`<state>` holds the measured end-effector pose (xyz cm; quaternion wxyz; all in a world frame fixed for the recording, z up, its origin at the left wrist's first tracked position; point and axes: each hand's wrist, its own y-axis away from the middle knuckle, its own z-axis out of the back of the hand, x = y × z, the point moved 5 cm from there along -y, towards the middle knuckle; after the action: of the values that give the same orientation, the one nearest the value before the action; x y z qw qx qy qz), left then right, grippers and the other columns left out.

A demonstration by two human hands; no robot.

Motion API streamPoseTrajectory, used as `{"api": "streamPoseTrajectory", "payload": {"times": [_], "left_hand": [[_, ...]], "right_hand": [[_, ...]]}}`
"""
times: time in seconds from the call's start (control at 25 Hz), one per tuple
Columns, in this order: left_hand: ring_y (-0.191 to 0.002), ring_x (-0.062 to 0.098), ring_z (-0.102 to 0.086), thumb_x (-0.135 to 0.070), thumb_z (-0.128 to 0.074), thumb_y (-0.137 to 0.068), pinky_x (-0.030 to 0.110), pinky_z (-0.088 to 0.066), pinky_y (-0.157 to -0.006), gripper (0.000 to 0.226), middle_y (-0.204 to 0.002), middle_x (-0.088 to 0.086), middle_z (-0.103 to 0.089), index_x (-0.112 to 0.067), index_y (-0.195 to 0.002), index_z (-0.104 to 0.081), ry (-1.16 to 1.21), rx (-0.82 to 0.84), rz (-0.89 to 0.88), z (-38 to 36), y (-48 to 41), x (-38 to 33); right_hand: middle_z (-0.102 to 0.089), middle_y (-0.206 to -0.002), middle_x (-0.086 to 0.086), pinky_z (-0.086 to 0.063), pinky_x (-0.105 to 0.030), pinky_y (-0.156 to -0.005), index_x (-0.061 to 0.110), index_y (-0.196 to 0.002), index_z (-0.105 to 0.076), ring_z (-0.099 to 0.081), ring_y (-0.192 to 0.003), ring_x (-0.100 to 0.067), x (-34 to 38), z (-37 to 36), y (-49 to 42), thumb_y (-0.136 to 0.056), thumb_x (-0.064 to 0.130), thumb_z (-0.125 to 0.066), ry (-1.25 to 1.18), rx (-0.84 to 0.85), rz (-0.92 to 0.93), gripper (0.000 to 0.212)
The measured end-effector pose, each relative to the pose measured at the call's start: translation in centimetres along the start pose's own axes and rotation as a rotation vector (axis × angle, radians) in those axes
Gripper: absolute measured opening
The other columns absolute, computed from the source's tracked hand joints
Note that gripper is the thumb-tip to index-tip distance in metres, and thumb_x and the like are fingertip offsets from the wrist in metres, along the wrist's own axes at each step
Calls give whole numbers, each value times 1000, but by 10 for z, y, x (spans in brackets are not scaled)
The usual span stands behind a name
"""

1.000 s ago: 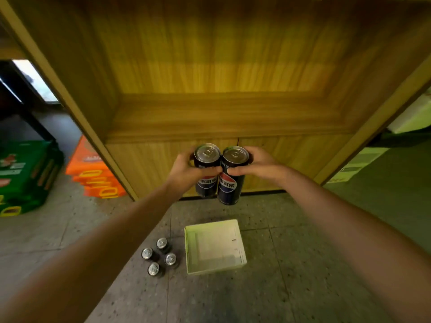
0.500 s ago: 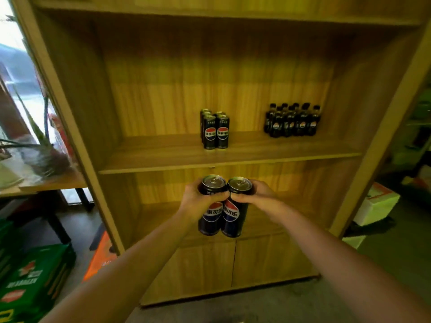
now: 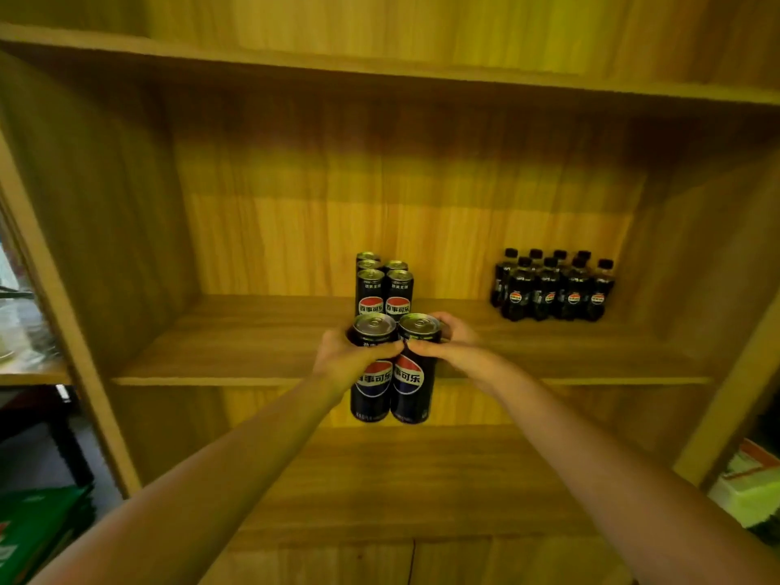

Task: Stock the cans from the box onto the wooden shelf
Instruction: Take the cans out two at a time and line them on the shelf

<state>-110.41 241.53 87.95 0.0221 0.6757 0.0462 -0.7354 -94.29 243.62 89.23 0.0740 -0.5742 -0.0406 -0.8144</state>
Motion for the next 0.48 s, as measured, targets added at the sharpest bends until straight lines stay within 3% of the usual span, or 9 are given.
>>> {"api": "streamPoseTrajectory", "payload": {"times": [0.08, 0.24, 0.48], "left_hand": [[-82, 11, -62, -13, -82, -63, 21, -47, -68, 54, -104, 1, -66, -10, -112, -61, 9, -41, -3, -4, -29, 0], [-93, 17, -60, -13, -82, -63, 29, -47, -81, 58, -116, 9, -66, -9, -116, -59, -12, -100, -11, -6, -81, 1], [-97, 18, -60, -14, -82, -64, 31, -47, -82, 59, -118, 10, -65, -10, -118, -59, -13, -113, -34, -8, -132, 11]], "right_hand": [[-50, -135, -7, -39, -32, -94, 14, -125, -46, -46, -120, -21, -1, 5, -34, -72, 13, -73, -30, 19, 11, 60], [-51, -135, -9, -40, -30, -95, 11, -128, -44, -48, -120, -20, -6, 8, -90, -71, 11, -74, -73, 62, 42, 64], [-45, -140, -10, -36, -30, -95, 12, -132, -40, -42, -128, -25, -19, 7, -141, -72, 11, -73, -47, 66, 8, 69]]}}
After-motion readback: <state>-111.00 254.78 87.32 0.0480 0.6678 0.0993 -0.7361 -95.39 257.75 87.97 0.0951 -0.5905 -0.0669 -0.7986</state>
